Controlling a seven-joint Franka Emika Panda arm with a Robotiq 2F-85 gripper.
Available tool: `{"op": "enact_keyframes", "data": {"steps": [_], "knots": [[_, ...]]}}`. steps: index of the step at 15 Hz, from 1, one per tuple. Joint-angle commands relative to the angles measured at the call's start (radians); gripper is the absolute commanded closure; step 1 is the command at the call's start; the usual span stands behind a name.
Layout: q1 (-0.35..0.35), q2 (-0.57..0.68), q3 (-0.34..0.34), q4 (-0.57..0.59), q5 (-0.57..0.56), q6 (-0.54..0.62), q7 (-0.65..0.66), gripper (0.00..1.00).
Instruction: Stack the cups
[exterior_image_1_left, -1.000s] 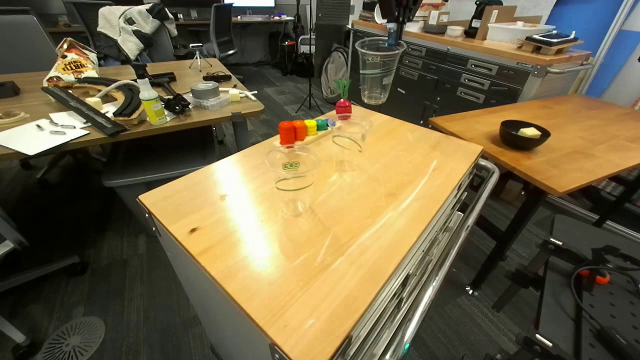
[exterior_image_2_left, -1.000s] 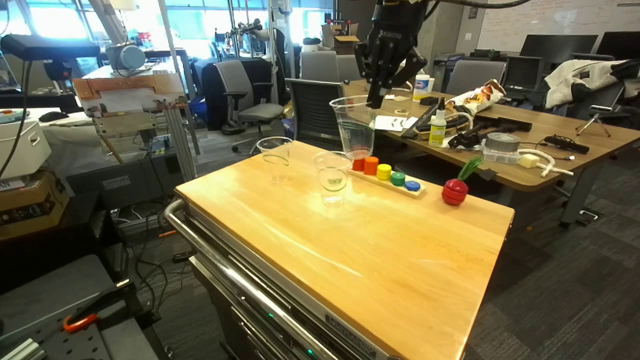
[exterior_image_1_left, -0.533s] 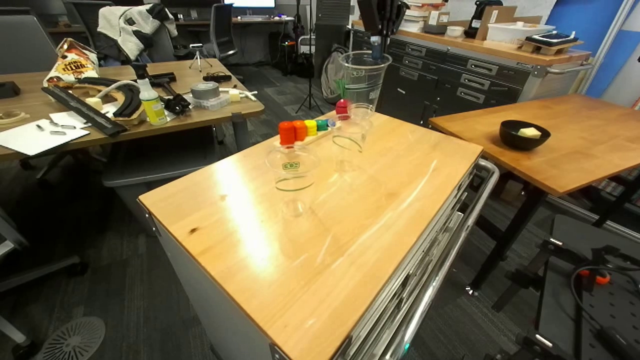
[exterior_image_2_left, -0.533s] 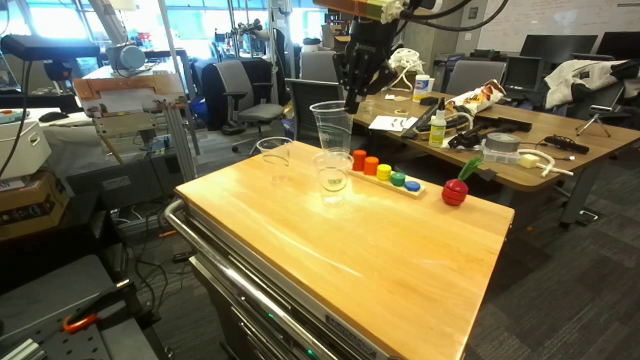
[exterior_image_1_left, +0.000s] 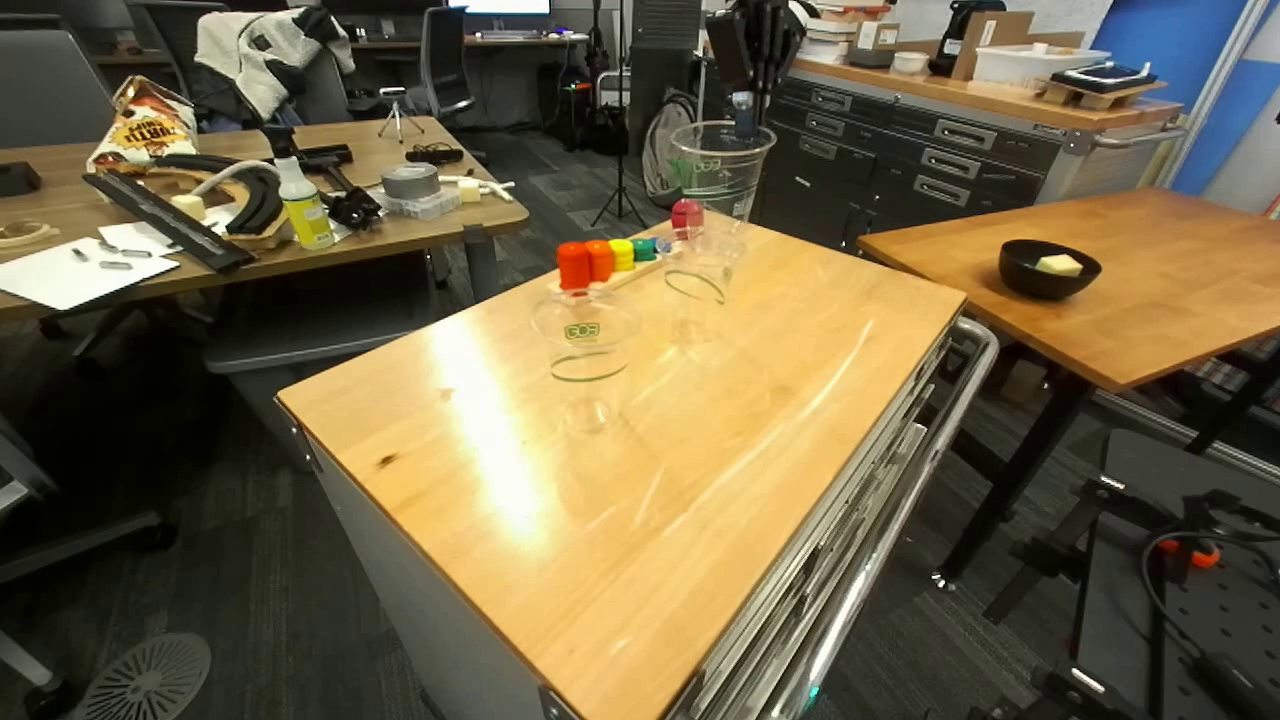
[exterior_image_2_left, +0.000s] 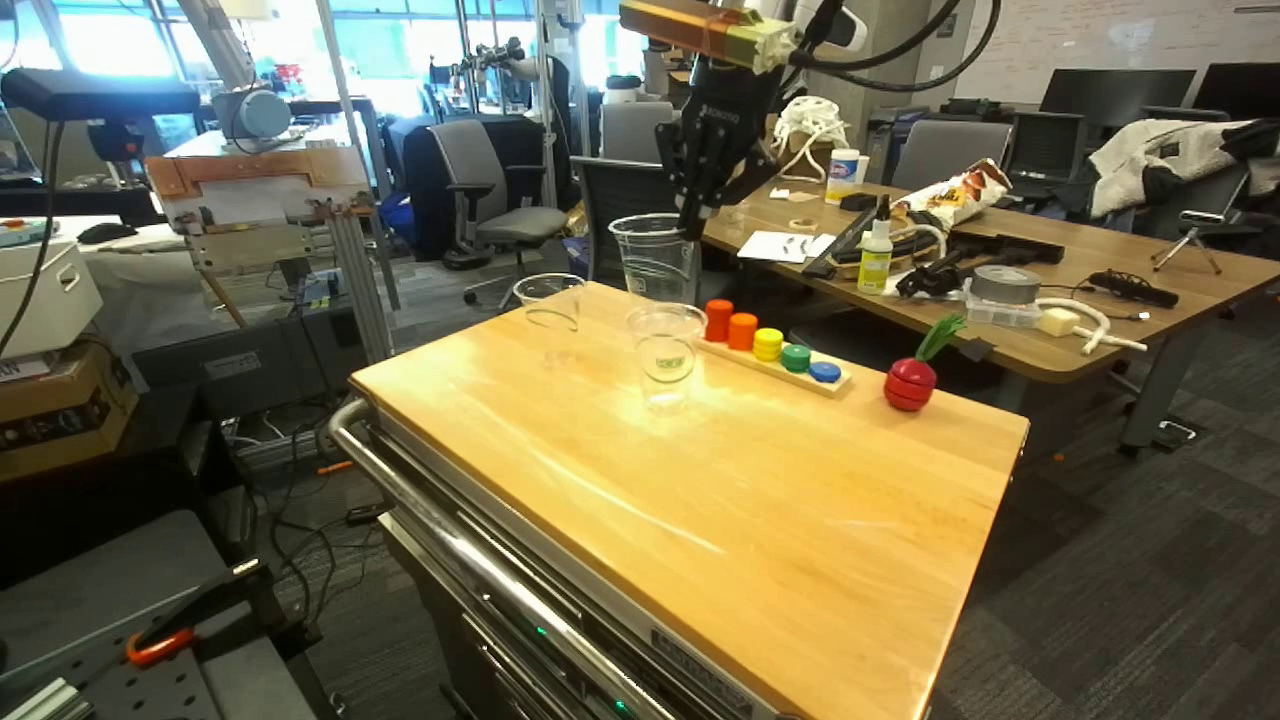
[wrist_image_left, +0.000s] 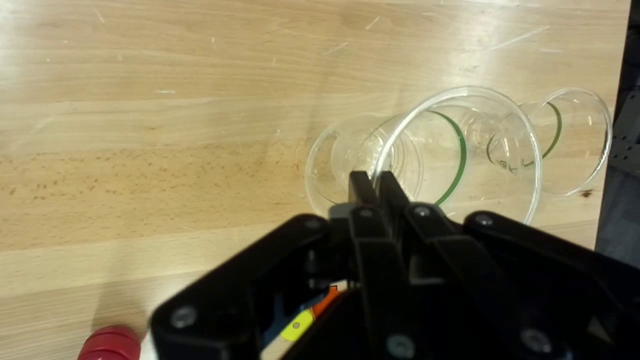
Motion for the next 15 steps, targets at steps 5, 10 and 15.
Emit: {"op": "enact_keyframes", "data": {"steps": [5,10,15], "knots": [[-0.023,0.036,0.009,0.007,0.075,0.034,-0.085,0.97],[-0.03,0.059,0.011,-0.001,0.075,0.07,-0.119,0.97],[-0.041,0.095,0.008,-0.004,0.062,0.126,-0.15,0.96]]}}
